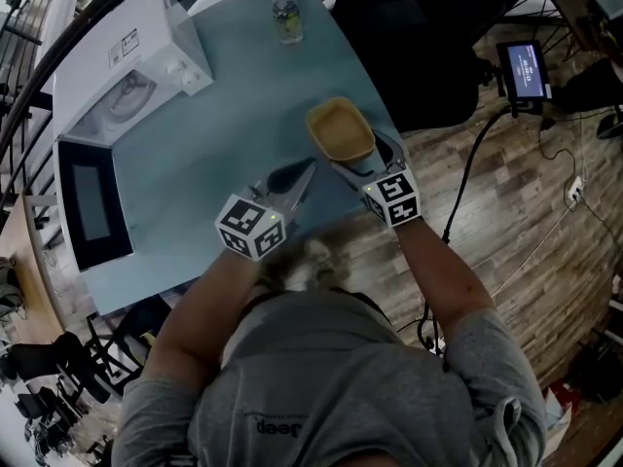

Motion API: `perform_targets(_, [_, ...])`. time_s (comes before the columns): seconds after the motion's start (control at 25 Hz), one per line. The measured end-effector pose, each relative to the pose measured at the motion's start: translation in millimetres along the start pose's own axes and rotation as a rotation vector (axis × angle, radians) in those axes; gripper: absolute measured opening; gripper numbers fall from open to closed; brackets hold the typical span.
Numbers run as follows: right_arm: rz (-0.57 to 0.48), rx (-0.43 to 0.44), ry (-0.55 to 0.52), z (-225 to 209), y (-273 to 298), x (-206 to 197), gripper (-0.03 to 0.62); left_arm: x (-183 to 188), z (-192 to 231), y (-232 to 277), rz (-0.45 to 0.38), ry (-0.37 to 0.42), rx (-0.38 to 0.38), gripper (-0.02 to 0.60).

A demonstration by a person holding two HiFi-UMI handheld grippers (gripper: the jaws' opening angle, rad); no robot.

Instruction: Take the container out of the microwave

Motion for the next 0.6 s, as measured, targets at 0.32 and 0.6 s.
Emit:
perform_targets(0.32, [0.041, -0.010, 0.018, 4.0, -3.5, -23.2, 0.453, -10.1, -2.0, -6.1, 0.016, 0.000, 0.004, 0.029])
perform_targets(0.6, [0.071, -0.019, 0.029, 9.0, -5.1, -38.0, 0.449, -16.9, -9.0, -10.9, 0.025, -0.001, -0.001, 0.029])
Point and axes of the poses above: the fingertips, and each gripper's own axes: y forward along the fingers, z to its left, x out of its top, the point moved 9 cm from there along -y, backward along the fingers, and after that the axes turned 7 degrees about x, right-handed, at the moved point
